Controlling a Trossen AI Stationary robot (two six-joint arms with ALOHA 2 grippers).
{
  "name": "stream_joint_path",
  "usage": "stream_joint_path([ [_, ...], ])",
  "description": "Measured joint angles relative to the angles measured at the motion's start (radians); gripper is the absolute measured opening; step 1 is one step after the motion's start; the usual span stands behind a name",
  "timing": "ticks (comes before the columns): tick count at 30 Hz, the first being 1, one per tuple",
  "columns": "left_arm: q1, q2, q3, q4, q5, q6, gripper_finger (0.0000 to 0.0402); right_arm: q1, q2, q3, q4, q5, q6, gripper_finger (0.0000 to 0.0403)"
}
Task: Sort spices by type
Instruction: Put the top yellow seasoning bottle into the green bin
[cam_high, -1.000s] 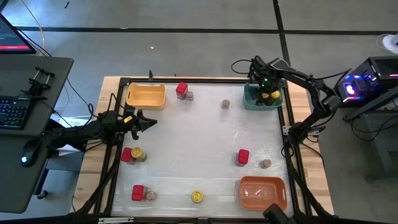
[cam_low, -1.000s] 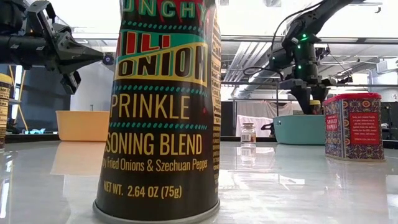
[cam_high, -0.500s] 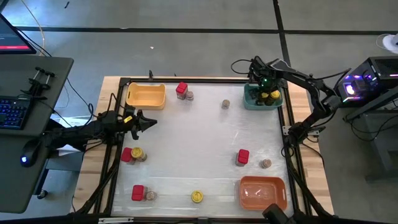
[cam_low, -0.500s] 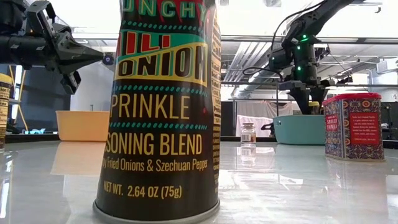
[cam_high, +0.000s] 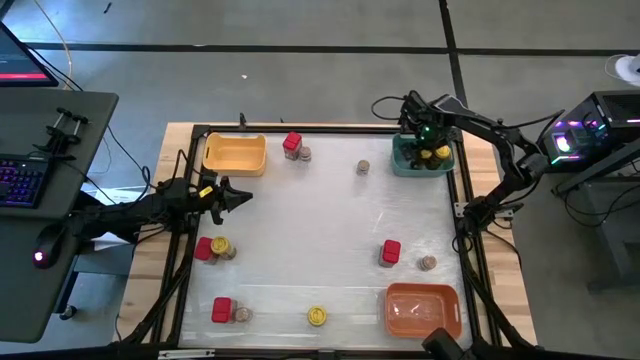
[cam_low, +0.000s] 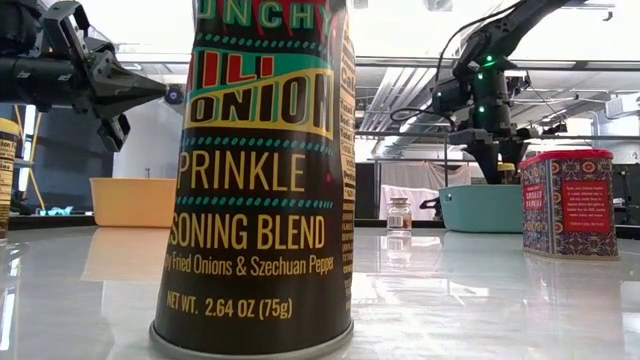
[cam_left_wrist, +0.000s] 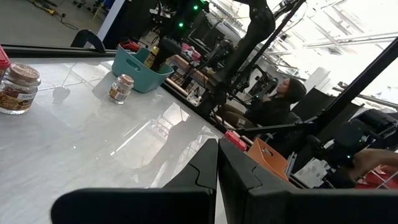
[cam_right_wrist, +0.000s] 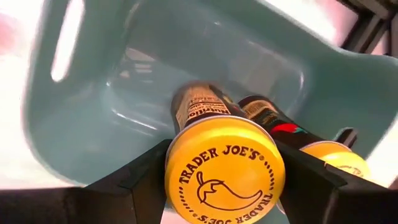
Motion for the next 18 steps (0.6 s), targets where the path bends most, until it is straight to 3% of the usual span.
stream_joint_path([
  [18,0.000,0.000,0.000,0.000,0.000,0.000,0.0000,0.000,0.000,0.000,0.028,-0.013,-0.051,0.0248],
])
